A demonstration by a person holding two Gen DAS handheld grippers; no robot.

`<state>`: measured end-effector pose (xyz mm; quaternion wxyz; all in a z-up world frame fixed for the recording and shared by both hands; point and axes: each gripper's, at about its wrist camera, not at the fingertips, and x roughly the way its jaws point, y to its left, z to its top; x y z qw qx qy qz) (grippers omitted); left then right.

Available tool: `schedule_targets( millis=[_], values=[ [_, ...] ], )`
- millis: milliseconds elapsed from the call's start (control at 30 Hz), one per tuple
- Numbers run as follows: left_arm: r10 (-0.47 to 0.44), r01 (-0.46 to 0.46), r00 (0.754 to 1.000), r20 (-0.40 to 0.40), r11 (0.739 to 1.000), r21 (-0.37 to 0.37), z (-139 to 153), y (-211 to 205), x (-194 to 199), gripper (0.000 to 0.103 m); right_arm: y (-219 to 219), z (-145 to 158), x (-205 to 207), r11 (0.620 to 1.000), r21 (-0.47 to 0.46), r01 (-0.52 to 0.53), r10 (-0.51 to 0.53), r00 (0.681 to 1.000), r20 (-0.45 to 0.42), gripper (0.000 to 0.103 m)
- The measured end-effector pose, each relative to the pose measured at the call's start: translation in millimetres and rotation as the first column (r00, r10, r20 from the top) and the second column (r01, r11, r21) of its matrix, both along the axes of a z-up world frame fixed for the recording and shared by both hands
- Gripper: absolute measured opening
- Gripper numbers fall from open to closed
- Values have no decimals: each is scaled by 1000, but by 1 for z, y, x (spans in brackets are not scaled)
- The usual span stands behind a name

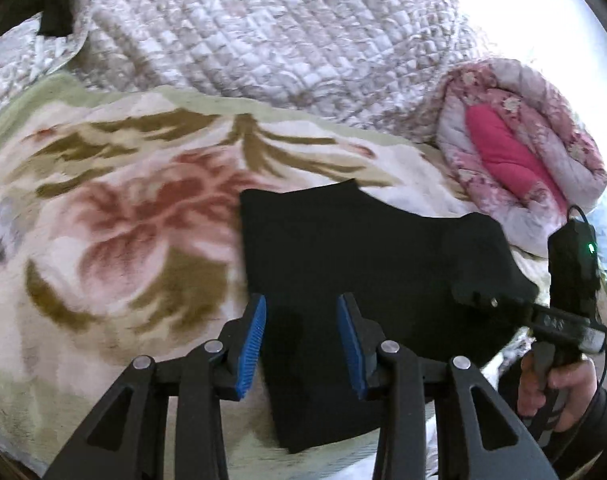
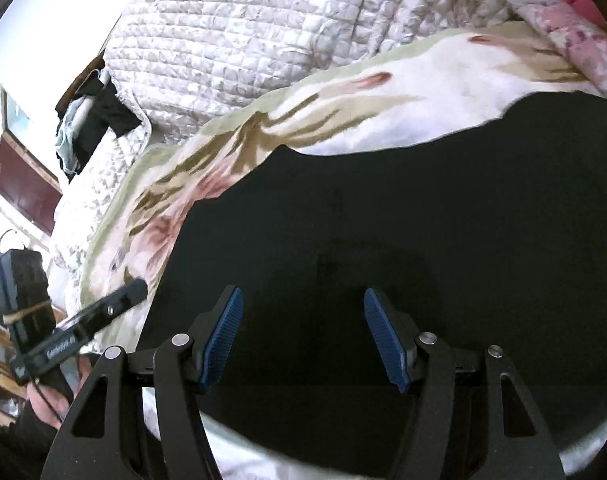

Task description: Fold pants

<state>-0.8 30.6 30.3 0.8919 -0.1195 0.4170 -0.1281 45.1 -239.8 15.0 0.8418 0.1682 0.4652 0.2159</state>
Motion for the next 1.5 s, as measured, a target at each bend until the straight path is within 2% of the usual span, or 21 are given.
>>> schedule_targets(
  millis=[200, 267, 333, 367, 400, 567, 633, 700, 767, 867, 900, 967, 1033, 1100, 1167, 1233, 1300, 1367, 1433, 1500],
  values=[
    [-8, 8, 999, -33, 1000, 0, -14, -1, 3, 40, 10, -4, 10, 998, 50, -41, 42, 999, -23, 61],
    [-15, 16, 999, -36, 1000, 1, -17, -2, 3, 40, 12, -6, 13, 997, 62, -55, 57, 998, -30, 53],
    [-17, 17, 999, -38, 1000, 1, -18, -1, 3, 40, 11, -10, 19, 997, 68, -47, 51, 997, -53, 28],
    [-16, 16, 999, -41, 1000, 2, -18, -1, 3, 40, 9, -12, 22, 997, 68, -39, 43, 997, -65, 21],
    [-15, 15, 999, -43, 1000, 1, -19, -1, 3, 40, 8, -13, 23, 997, 71, -32, 38, 997, -73, 2],
    [-10, 11, 999, -53, 1000, 3, -19, 1, 3, 40, 1, 0, 18, 995, 97, -33, 37, 998, -41, 2],
    [-11, 11, 999, -52, 1000, 3, -19, 1, 3, 40, -5, 0, 17, 997, 79, -15, 18, 999, -36, 2],
    [-15, 15, 999, -51, 1000, 4, -18, -1, 2, 40, -14, -10, 20, 997, 80, 21, -16, 997, -69, 2],
    [-21, 21, 998, -51, 1000, 5, -18, -3, 2, 40, -13, -14, 21, 997, 77, 14, -8, 997, -83, 3],
    [-30, 30, 998, -48, 1000, 8, -16, -6, 0, 40, -13, -6, 20, 999, 34, 23, -21, 997, -78, 8],
    [-34, 34, 998, -44, 999, 8, -15, -7, -1, 40, -15, 1, 18, 999, 1, 44, -44, 997, -59, 12],
    [-43, 43, 999, -31, 999, 5, -10, -10, -4, 40, -19, 15, 10, 997, -41, 63, -64, 998, -7, 12],
    [-60, 60, 998, -19, 998, 0, -6, -14, -6, 40, -19, 27, 0, 997, -50, 55, -54, 998, 35, 12],
    [-82, 82, 997, -17, 997, -1, -6, -20, -7, 40, -13, 29, -11, 999, -38, 12, -10, 999, 38, 12],
    [-107, 107, 994, -29, 994, -2, -10, -27, -8, 40, -3, 18, -19, 999, -33, -44, 44, 999, 1, 12],
    [-124, 124, 991, -51, 992, 5, -16, -32, -8, 40, 0, -2, -22, 996, -72, -55, 50, 996, -68, 12],
    [-131, 132, 990, -53, 991, 24, -19, -36, -11, 40, -7, 0, -29, 999, -45, -28, 26, 998, -56, 12],
    [-137, 138, 989, -50, 990, 35, -15, -38, -16, 40, -8, 9, -34, 995, -94, -22, 19, 999, -31, 12],
    [-137, 139, 990, -45, 990, 41, -12, -38, -21, 40, -8, 17, -43, 995, -88, -42, 42, 999, -2, 12],
    [-149, 151, 988, -40, 987, 54, -12, -42, -27, 40, -6, 13, -49, 995, -79, -64, 63, 998, -15, 12]
  ],
)
